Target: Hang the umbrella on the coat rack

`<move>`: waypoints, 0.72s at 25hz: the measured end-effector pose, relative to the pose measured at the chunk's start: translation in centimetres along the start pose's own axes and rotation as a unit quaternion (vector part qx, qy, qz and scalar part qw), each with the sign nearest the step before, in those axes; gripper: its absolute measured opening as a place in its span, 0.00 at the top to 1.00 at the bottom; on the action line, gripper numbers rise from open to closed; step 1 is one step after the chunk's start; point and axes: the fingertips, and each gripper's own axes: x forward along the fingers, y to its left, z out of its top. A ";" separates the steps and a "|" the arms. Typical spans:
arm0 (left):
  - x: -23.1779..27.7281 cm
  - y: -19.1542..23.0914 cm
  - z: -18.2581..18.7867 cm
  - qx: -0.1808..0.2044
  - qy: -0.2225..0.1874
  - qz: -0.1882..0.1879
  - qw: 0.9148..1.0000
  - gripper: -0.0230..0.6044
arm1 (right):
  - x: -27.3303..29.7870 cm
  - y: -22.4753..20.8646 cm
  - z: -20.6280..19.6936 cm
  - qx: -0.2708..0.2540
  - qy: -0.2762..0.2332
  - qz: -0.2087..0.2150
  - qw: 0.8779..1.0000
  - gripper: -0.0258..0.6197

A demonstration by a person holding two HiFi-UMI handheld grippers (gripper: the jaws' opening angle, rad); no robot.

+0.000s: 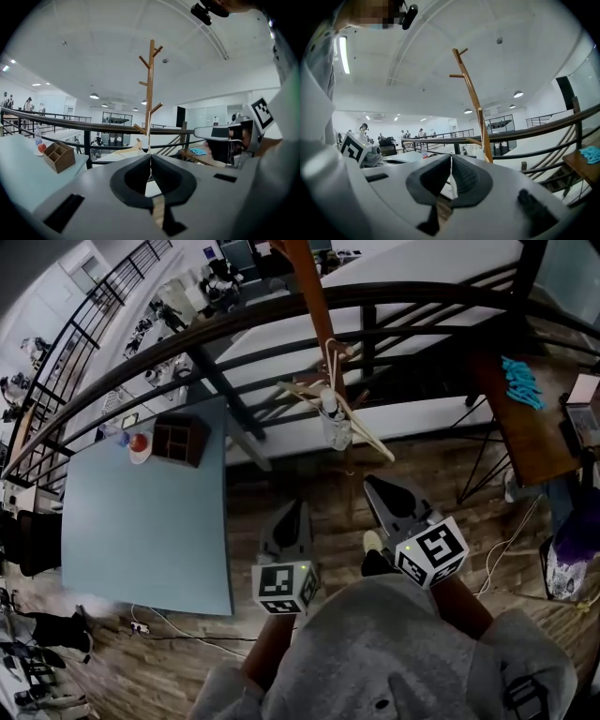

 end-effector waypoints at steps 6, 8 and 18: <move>-4.5 -0.8 -1.5 0.010 0.006 -0.001 1.000 0.94 | -3.2 3.6 -0.9 -0.014 0.008 -0.018 1.000 0.92; -6.3 -1.1 -1.6 0.005 -0.002 -0.004 1.000 0.94 | -4.5 5.0 -1.3 -0.017 0.009 -0.023 1.000 0.92; -13.8 -1.5 -2.2 0.013 -0.027 -0.002 1.000 0.94 | -9.2 9.6 -2.9 -0.038 0.022 -0.048 0.998 0.91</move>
